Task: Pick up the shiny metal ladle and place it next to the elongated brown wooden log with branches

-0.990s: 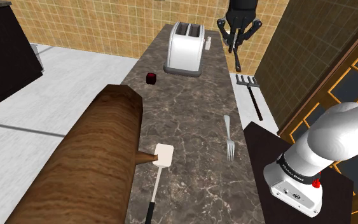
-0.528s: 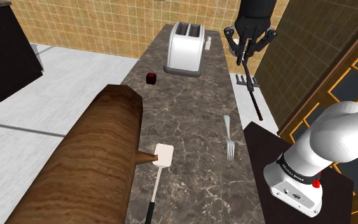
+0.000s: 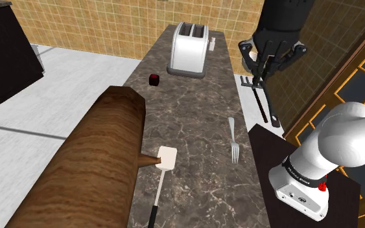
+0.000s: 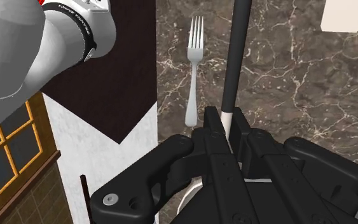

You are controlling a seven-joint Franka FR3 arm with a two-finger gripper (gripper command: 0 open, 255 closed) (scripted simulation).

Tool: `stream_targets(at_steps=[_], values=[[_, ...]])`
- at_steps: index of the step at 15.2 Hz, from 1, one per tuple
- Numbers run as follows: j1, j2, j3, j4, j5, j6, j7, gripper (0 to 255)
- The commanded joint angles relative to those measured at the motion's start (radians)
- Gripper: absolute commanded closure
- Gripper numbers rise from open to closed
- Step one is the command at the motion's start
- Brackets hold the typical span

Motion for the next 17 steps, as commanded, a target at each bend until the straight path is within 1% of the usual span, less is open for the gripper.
stream_targets(at_steps=[1,9,15,16,17], values=[[0.018,-0.025,0.032,-0.002,0.036,-0.017,0.045,255],[0.069,-0.081,0.169,0.05,0.174,-0.077,0.227,255],[0.081,-0.086,0.286,0.131,0.276,-0.106,0.374,255],[0.08,-0.082,0.317,0.156,0.299,-0.111,0.41,255],[0.083,-0.088,0.32,0.14,0.303,-0.101,0.408,255]])
